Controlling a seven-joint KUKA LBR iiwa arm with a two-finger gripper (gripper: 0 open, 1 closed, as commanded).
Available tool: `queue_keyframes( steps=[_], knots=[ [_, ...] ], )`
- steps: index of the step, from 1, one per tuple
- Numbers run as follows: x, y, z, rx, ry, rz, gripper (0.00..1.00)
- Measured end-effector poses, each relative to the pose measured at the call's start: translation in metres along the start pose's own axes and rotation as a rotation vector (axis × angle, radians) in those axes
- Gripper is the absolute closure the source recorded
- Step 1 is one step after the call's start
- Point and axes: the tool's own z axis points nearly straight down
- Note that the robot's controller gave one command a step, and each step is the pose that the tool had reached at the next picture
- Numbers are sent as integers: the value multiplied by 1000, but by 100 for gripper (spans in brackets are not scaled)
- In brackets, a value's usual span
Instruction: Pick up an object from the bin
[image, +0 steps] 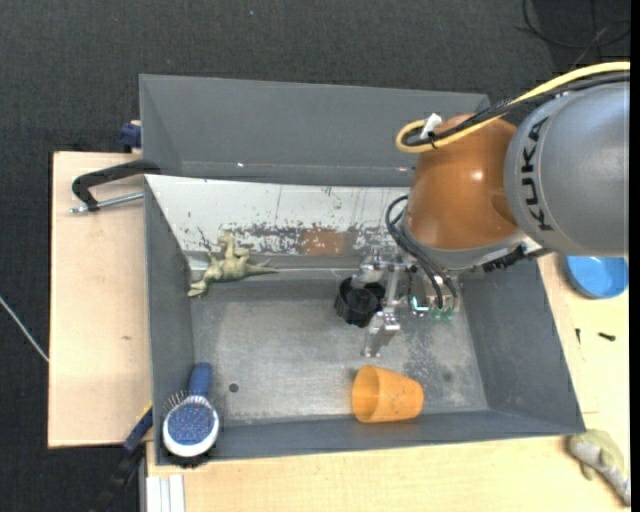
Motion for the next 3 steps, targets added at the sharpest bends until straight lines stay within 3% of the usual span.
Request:
queue_keyframes(
  steps=[1, 2, 3],
  knots=[
    [-51, -61, 77, -2, -25, -247, 0],
    [-56, -60, 73, -1, -46, -246, 100],
    [-47, -42, 73, 12, -45, -394, 100]
  ],
)
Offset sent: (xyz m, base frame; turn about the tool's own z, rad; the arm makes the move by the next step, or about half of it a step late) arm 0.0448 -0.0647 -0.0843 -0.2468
